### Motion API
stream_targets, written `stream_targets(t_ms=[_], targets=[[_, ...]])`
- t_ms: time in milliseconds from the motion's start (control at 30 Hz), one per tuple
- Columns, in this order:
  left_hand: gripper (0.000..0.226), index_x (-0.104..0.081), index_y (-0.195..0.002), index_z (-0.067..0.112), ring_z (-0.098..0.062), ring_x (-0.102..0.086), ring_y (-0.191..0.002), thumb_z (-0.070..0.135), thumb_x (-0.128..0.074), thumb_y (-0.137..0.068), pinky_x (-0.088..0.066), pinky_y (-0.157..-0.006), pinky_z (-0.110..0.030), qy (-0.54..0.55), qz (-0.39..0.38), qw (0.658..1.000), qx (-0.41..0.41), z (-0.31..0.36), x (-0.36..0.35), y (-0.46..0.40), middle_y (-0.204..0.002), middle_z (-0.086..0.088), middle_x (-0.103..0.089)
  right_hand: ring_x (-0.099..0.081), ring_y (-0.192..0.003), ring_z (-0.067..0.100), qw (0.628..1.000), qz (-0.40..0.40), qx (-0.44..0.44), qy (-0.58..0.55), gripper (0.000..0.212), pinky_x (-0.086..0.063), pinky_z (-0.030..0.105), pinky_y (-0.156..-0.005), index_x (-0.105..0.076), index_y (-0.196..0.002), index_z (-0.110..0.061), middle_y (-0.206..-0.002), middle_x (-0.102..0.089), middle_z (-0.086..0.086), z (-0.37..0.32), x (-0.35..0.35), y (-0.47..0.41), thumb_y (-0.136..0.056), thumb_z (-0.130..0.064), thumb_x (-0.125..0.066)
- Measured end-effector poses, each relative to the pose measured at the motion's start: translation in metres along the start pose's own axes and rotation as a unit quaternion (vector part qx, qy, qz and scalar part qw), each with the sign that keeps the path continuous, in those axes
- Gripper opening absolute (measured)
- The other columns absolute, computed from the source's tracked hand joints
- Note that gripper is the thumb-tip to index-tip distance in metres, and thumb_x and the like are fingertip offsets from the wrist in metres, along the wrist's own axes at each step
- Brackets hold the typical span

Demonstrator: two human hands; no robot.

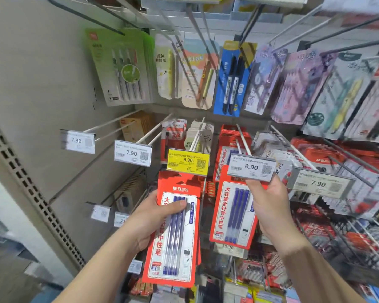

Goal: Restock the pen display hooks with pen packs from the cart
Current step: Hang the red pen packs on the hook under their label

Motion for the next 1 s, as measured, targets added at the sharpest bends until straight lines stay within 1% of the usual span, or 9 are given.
stream_targets(t_ms=[100, 200, 333, 467, 567, 667, 800, 900, 1000], targets=[[0.043, -0.058, -0.122, 0.012, -0.039, -0.076, -0.090, 0.016, -0.080, -0.085, -0.063, -0.078, -0.046, 0.005, -0.007, 1.000, 0.001, 0.000, -0.005, 0.000, -0.105, -0.021, -0.078, -0.076, -0.097, 0.016, 0.999, -0.003, -0.020, -0.038, 0.018, -0.057, 0.049, -0.095, -0.069, -0.115, -0.023, -0.104, -0.079, -0.005, 0.003, -0.002, -0.002, -0.099, -0.016, -0.066], [0.045, -0.058, -0.123, 0.011, -0.041, -0.076, -0.094, 0.017, -0.082, -0.085, -0.062, -0.084, -0.050, 0.002, -0.014, 1.000, 0.003, -0.001, -0.010, -0.002, -0.107, -0.022, -0.077, -0.076, -0.100, 0.021, 0.997, -0.022, -0.033, -0.063, 0.022, -0.057, 0.047, -0.093, -0.067, -0.120, -0.018, -0.107, -0.079, 0.001, 0.002, -0.006, -0.006, -0.099, -0.013, -0.066], [0.045, -0.057, -0.123, 0.011, -0.043, -0.075, -0.097, 0.018, -0.081, -0.086, -0.062, -0.084, -0.049, 0.004, -0.014, 1.000, 0.009, -0.003, -0.011, -0.005, -0.107, -0.021, -0.077, -0.076, -0.098, 0.028, 0.993, -0.037, -0.073, -0.086, 0.024, -0.058, 0.047, -0.089, -0.065, -0.125, -0.012, -0.107, -0.079, 0.008, 0.011, -0.007, -0.012, -0.101, -0.011, -0.061], [0.050, -0.056, -0.125, 0.011, -0.044, -0.074, -0.099, 0.018, -0.083, -0.083, -0.061, -0.088, -0.052, 0.011, -0.013, 1.000, 0.011, -0.001, -0.008, -0.007, -0.109, -0.023, -0.076, -0.075, -0.102, 0.028, 0.992, -0.025, -0.094, -0.078, 0.023, -0.058, 0.047, -0.091, -0.069, -0.122, -0.012, -0.109, -0.078, 0.007, 0.023, -0.005, -0.020, -0.103, -0.006, -0.057], [0.050, -0.056, -0.125, 0.011, -0.043, -0.075, -0.096, 0.018, -0.082, -0.082, -0.061, -0.084, -0.049, 0.012, -0.011, 1.000, 0.009, 0.001, -0.005, -0.006, -0.109, -0.023, -0.076, -0.075, -0.100, 0.023, 0.994, -0.004, -0.089, -0.067, 0.019, -0.057, 0.047, -0.094, -0.072, -0.116, -0.011, -0.106, -0.079, 0.004, 0.029, -0.006, -0.027, -0.102, -0.006, -0.059], [0.048, -0.057, -0.123, 0.010, -0.039, -0.076, -0.089, 0.018, -0.081, -0.082, -0.061, -0.077, -0.044, 0.009, -0.006, 1.000, 0.005, 0.002, -0.003, -0.005, -0.107, -0.023, -0.077, -0.072, -0.101, 0.012, 0.996, 0.004, -0.067, -0.059, 0.020, -0.053, 0.039, -0.096, -0.074, -0.107, -0.018, -0.106, -0.078, -0.005, 0.028, -0.010, -0.032, -0.103, -0.007, -0.057], [0.048, -0.057, -0.122, 0.010, -0.038, -0.076, -0.087, 0.021, -0.081, -0.082, -0.061, -0.076, -0.043, -0.002, -0.013, 1.000, 0.006, 0.002, -0.002, -0.004, -0.106, -0.023, -0.077, -0.069, -0.092, 0.001, 0.996, 0.021, -0.056, -0.067, 0.028, -0.048, 0.027, -0.086, -0.072, -0.094, -0.029, -0.092, -0.077, -0.020, 0.032, -0.010, -0.037, -0.103, -0.008, -0.057], [0.050, -0.056, -0.121, 0.010, -0.038, -0.076, -0.087, 0.023, -0.081, -0.080, -0.062, -0.077, -0.044, -0.005, -0.014, 1.000, 0.005, 0.003, -0.001, -0.004, -0.106, -0.024, -0.077, -0.070, -0.095, -0.004, 0.997, 0.010, -0.055, -0.058, 0.022, -0.050, 0.024, -0.084, -0.074, -0.097, -0.034, -0.100, -0.077, -0.022, 0.043, -0.007, -0.035, -0.099, -0.014, -0.066], [0.053, -0.055, -0.121, 0.010, -0.040, -0.076, -0.089, 0.025, -0.082, -0.079, -0.062, -0.079, -0.045, -0.006, -0.016, 1.000, 0.007, 0.001, -0.002, -0.005, -0.106, -0.024, -0.077, -0.070, -0.095, -0.007, 0.998, -0.027, -0.053, -0.018, 0.026, -0.052, 0.012, -0.082, -0.072, -0.109, -0.027, -0.100, -0.077, -0.023, 0.058, -0.007, -0.027, -0.090, -0.010, -0.077]])
Point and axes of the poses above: each hand's wrist, its own y-axis away from the middle knuckle, its own x-axis out of the back of the hand, z = x × y, the point moved 7 cm from there along -y, towards the middle knuckle
